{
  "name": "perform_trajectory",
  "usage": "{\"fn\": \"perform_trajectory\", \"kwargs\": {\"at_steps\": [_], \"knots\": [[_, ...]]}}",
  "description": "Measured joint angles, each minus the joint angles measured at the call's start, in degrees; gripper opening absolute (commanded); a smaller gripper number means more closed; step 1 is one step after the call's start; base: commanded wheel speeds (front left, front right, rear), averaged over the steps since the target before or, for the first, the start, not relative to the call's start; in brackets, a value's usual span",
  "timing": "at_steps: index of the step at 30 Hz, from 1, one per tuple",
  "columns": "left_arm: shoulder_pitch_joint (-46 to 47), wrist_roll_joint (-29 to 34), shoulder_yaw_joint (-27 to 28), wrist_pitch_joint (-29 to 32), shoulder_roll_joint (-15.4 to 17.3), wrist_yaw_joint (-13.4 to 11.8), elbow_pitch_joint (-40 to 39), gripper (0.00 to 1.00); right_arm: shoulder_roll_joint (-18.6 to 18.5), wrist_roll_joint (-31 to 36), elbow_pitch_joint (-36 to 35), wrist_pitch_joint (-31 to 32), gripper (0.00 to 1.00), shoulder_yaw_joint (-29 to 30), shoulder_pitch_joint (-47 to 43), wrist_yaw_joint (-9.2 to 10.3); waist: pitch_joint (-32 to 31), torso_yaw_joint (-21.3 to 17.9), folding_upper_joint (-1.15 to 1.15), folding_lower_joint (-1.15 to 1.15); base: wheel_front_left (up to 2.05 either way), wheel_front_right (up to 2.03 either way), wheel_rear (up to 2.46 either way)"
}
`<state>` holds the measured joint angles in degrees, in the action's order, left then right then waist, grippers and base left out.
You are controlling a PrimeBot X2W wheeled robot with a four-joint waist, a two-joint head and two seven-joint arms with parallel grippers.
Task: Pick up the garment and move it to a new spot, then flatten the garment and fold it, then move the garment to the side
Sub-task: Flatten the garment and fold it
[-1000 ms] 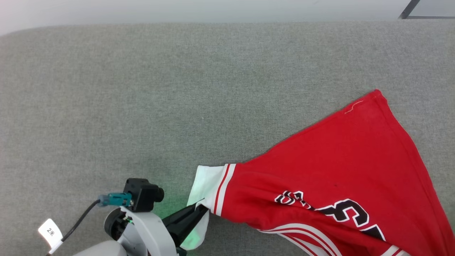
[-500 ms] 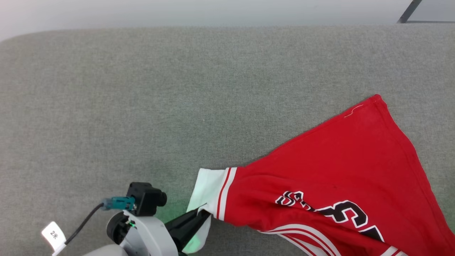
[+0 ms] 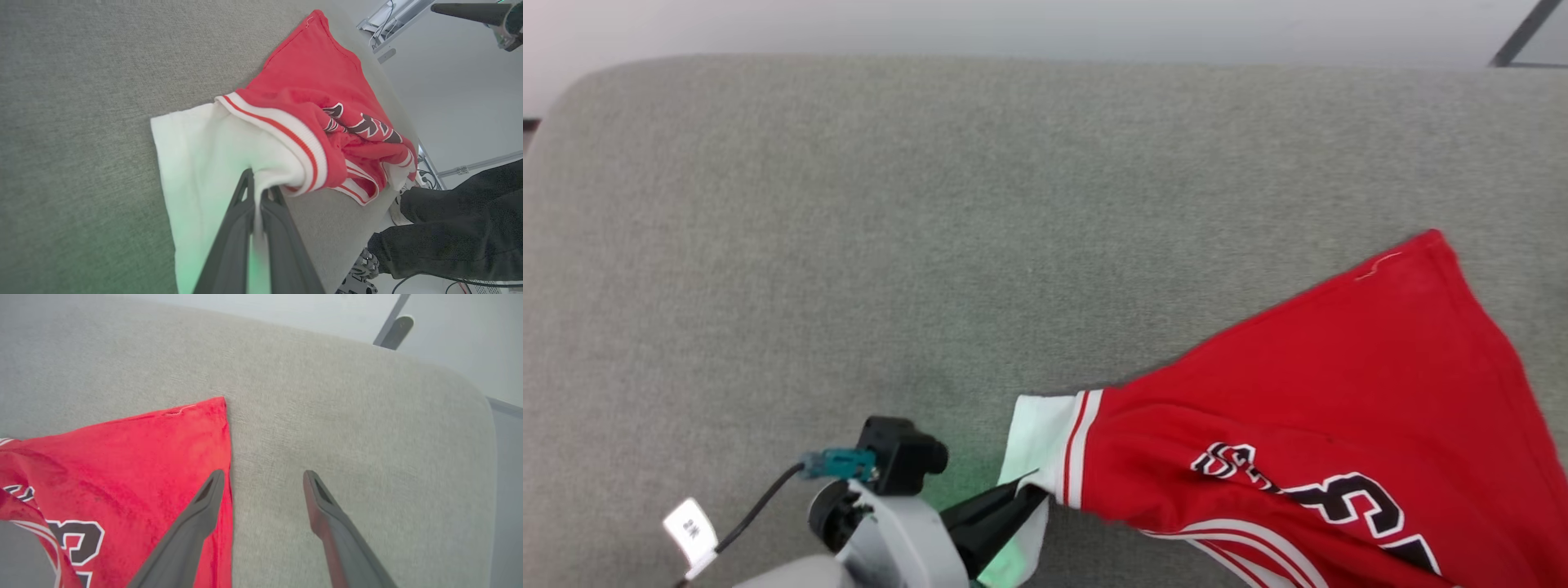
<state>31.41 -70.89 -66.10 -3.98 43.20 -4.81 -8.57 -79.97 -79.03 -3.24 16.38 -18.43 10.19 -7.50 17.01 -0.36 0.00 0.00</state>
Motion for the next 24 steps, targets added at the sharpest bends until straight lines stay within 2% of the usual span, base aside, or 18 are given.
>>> {"fn": "perform_trajectory", "kwargs": {"at_steps": [3, 8, 12, 16, 22, 23, 24], "knots": [[1.3, 0.6, -0.2, 0.5, -1.1, 0.6, 0.6, 0.0, 6.4, 6.3, 1.7, 2.8, 1.0, -1.0, 6.1, -0.01, 1.1, 0.9, 0.0, 0.0, 0.0, 0.0, 0.0], [3.6, 1.9, -0.6, 1.5, -2.9, 1.6, 1.8, 0.0, 18.4, 16.5, 7.5, 11.5, 1.0, -5.4, 19.3, -0.01, 3.3, 2.4, 0.0, 0.0, 0.0, 0.0, 0.0], [5.2, 2.5, -0.6, 2.0, -4.2, 2.2, 2.6, 0.0, 25.6, 22.1, 13.4, 16.1, 1.0, -9.2, 27.6, -0.01, 5.4, 3.3, 0.0, 0.0, 0.0, 0.0, 0.0], [6.5, 3.3, -0.9, 2.4, -5.6, 2.8, 3.7, 0.0, 28.7, 24.8, 17.8, 18.9, 1.0, -12.9, 31.8, -0.01, 7.4, 4.2, 0.0, 0.0, 0.0, 0.0, 0.0], [7.9, 3.7, -0.9, 2.4, -6.9, 3.5, 5.0, 0.0, 28.7, 25.2, 21.0, 20.5, 1.0, -16.3, 34.2, -0.02, 9.6, 5.5, 0.0, 0.0, 0.0, 0.0, 0.0], [8.1, 3.8, -0.8, 2.4, -6.9, 3.6, 5.2, 0.0, 28.5, 24.5, 21.1, 20.5, 0.59, -16.7, 34.3, -0.02, 9.8, 5.7, 0.0, 0.0, 0.0, 0.0, 0.0], [8.2, 3.8, -0.8, 2.4, -6.9, 3.7, 5.4, 0.0, 28.4, 23.8, 21.1, 20.5, 0.32, -17.0, 34.5, -0.02, 10.0, 5.8, 0.0, 0.0, 0.0, 0.0, 0.0]]}}
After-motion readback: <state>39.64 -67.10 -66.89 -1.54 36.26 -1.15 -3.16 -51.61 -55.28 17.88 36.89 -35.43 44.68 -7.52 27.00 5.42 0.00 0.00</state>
